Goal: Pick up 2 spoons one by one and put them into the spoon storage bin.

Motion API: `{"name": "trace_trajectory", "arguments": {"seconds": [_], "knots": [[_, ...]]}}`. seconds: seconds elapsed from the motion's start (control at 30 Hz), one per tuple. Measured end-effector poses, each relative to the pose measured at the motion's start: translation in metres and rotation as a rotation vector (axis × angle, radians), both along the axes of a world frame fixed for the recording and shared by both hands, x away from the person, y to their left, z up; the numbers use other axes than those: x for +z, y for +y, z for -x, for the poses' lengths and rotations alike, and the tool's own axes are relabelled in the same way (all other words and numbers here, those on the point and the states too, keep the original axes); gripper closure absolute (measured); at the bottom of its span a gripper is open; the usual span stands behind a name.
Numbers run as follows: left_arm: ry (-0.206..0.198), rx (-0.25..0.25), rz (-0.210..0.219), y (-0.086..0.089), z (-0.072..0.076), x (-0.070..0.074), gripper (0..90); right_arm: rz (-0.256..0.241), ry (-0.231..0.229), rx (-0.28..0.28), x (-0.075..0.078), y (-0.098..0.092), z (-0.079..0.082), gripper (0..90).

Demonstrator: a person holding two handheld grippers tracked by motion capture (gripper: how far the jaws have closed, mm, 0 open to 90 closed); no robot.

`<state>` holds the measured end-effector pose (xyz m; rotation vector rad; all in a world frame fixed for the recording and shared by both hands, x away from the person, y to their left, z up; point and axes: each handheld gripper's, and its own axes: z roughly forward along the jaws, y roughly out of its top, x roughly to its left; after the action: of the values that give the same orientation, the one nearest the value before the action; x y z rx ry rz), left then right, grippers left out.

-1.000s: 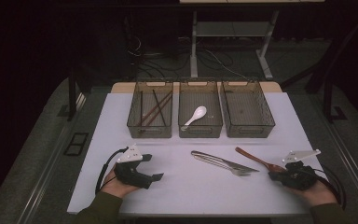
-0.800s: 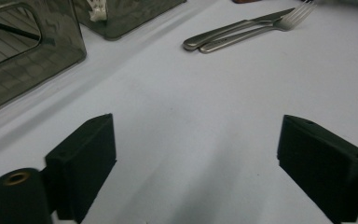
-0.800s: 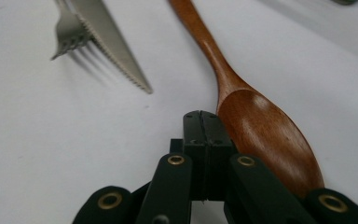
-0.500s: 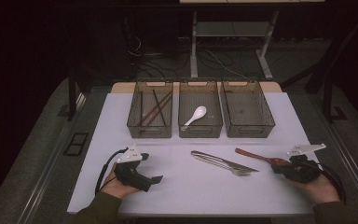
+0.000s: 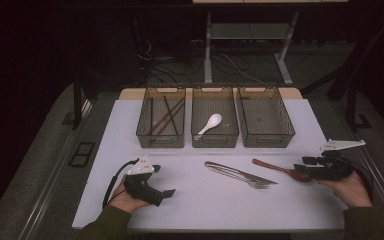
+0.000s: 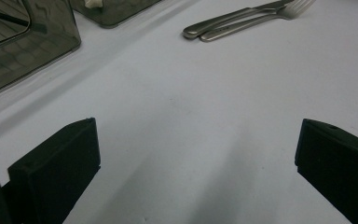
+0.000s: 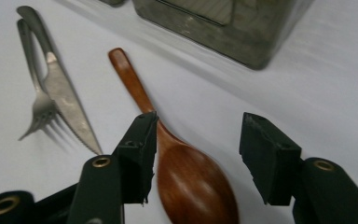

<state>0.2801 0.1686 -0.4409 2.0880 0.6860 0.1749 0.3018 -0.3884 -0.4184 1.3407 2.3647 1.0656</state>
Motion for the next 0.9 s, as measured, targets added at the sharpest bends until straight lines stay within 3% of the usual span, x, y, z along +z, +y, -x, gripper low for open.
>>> {"name": "trace_trajectory", "arguments": {"seconds": [0.17, 0.23, 0.53, 0.77, 0.9], "knots": [[0.005, -0.01, -0.003, -0.002, 0.0, -0.001, 0.0, 0.039, 0.022, -0.014, -0.008, -0.007, 0.002, 44.7], [0.006, -0.016, -0.008, -0.003, 0.0, -0.001, 0.0, 0.027, 0.036, -0.015, -0.011, -0.008, 0.003, 44.7], [0.012, -0.024, -0.017, -0.004, 0.0, -0.002, 0.0, 0.071, 0.085, 0.032, -0.023, -0.004, 0.005, 44.9], [0.014, -0.032, -0.024, -0.005, 0.0, -0.003, 0.0, 0.095, 0.082, 0.077, -0.022, 0.0, 0.01, 53.8], [0.013, -0.035, -0.029, -0.006, 0.001, -0.003, 0.0, 0.073, 0.087, 0.107, -0.023, 0.0, 0.012, 64.7]]}}
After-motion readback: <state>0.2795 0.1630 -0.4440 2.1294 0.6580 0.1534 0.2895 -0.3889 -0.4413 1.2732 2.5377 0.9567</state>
